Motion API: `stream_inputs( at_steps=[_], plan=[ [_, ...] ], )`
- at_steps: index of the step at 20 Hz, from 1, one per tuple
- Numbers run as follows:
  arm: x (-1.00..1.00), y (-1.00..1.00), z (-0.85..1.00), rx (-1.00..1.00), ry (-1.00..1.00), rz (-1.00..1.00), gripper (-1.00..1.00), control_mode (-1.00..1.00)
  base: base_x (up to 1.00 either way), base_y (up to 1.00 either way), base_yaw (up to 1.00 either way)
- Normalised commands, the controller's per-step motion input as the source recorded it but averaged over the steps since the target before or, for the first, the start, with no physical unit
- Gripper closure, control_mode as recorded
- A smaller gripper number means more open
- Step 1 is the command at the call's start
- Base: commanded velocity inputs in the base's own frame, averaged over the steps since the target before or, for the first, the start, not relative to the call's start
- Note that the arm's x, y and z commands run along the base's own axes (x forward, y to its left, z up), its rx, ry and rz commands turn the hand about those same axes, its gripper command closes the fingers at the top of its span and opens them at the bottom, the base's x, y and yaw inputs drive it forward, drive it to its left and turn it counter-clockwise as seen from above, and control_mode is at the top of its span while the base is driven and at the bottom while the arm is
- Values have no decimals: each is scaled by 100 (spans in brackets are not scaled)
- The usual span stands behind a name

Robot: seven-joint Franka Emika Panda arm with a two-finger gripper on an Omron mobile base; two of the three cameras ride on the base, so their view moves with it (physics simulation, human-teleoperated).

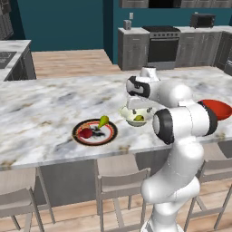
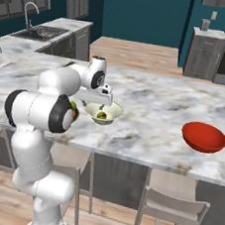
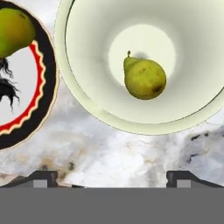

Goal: Take the fruits from the plate on the dining counter and place two fruits in each bowl.

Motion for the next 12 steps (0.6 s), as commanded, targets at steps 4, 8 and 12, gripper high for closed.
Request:
stream_inputs(
  at_steps=[4, 8, 12],
  plan=[
    [-58, 82, 16, 0, 0, 20, -100, -100, 0, 0, 0],
    [-49, 87, 33, 0, 0, 20, -100, -100, 0, 0, 0],
    [-30, 97, 16, 0, 0, 22, -100, -100, 0, 0, 0]
  ],
)
